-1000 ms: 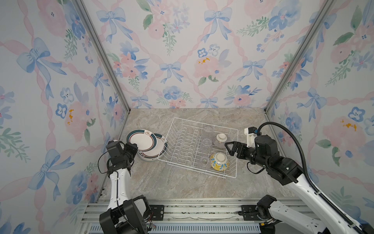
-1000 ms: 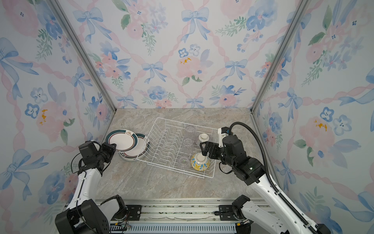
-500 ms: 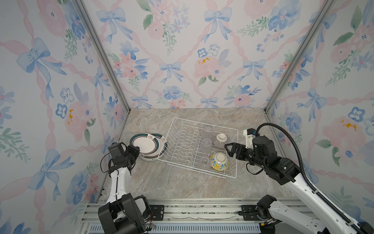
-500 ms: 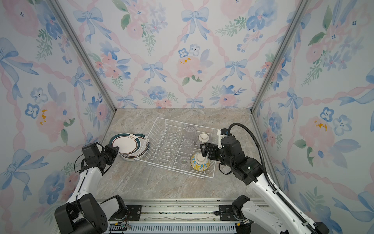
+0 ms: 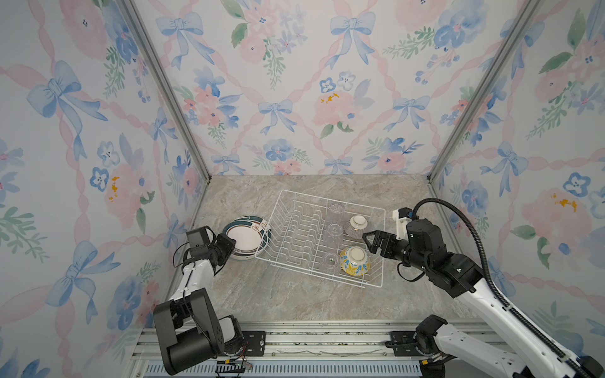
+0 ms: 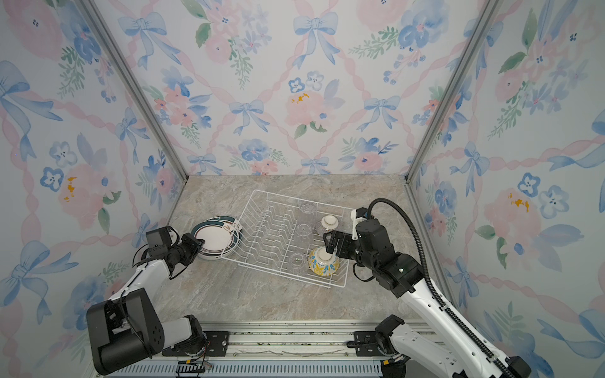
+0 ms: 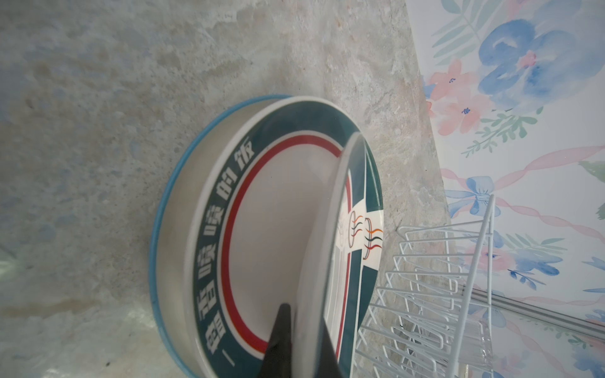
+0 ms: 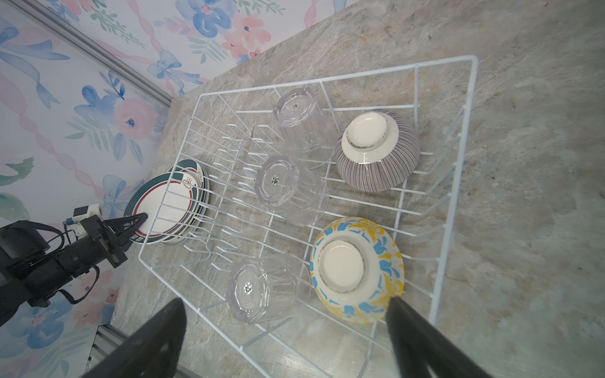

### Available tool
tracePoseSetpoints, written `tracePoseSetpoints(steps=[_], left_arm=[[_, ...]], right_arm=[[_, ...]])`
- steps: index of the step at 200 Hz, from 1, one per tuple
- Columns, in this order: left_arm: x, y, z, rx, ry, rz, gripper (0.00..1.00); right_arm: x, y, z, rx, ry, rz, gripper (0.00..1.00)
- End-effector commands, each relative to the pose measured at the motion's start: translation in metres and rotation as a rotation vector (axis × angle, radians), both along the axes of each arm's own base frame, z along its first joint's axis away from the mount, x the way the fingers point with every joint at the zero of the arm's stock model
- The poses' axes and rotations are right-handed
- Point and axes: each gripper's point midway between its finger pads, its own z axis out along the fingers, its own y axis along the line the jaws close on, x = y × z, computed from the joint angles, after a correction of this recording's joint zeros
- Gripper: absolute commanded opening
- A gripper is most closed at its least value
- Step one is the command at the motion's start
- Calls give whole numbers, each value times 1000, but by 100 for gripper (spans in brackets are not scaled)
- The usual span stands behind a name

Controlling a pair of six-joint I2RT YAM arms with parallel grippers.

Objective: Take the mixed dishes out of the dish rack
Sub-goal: 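Lower the large white plate onto the plate stack with the left gripper, then reach the right gripper into the rack toward a clear plastic cup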

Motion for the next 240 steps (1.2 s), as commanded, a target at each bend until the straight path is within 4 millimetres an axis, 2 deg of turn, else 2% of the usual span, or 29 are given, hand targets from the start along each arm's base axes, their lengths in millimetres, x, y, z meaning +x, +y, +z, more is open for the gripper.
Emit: tracePoseSetpoints(steps=[1, 15, 63, 68, 71, 90, 93, 99, 152, 199, 240], left_arm=[[14, -2, 16, 26, -64, -53, 21], [14, -1, 14, 38, -50, -55, 42], [13, 3, 13, 88, -8, -73, 84], [13, 4, 14, 102, -2, -78, 95], [13, 5, 15, 112, 3, -81, 98], [11, 5, 12, 164, 50, -104, 98], [17, 8, 22, 183, 33, -106, 98], [18, 8, 24, 200, 40, -113, 98], [16, 11, 16, 384, 189, -181, 98], [13, 8, 7, 372, 221, -197, 98], [9, 15, 5, 409, 262, -196, 98]], right_arm=[[1, -4, -8, -18, 7, -20, 97], [0, -5, -9, -21, 6, -23, 97], [-2, -12, -9, -52, -7, -32, 97], [-2, -13, -8, -53, -9, -33, 97], [-2, -13, -8, -54, -10, -32, 97], [-3, -14, -7, -62, -18, -27, 97], [-3, -14, -6, -62, -18, -27, 97], [-3, -14, -7, -66, -18, -23, 97], [-6, -15, -10, -129, -17, 20, 97], [-7, -18, -13, -175, -16, 44, 97], [-6, -14, -18, -210, 10, 78, 97]])
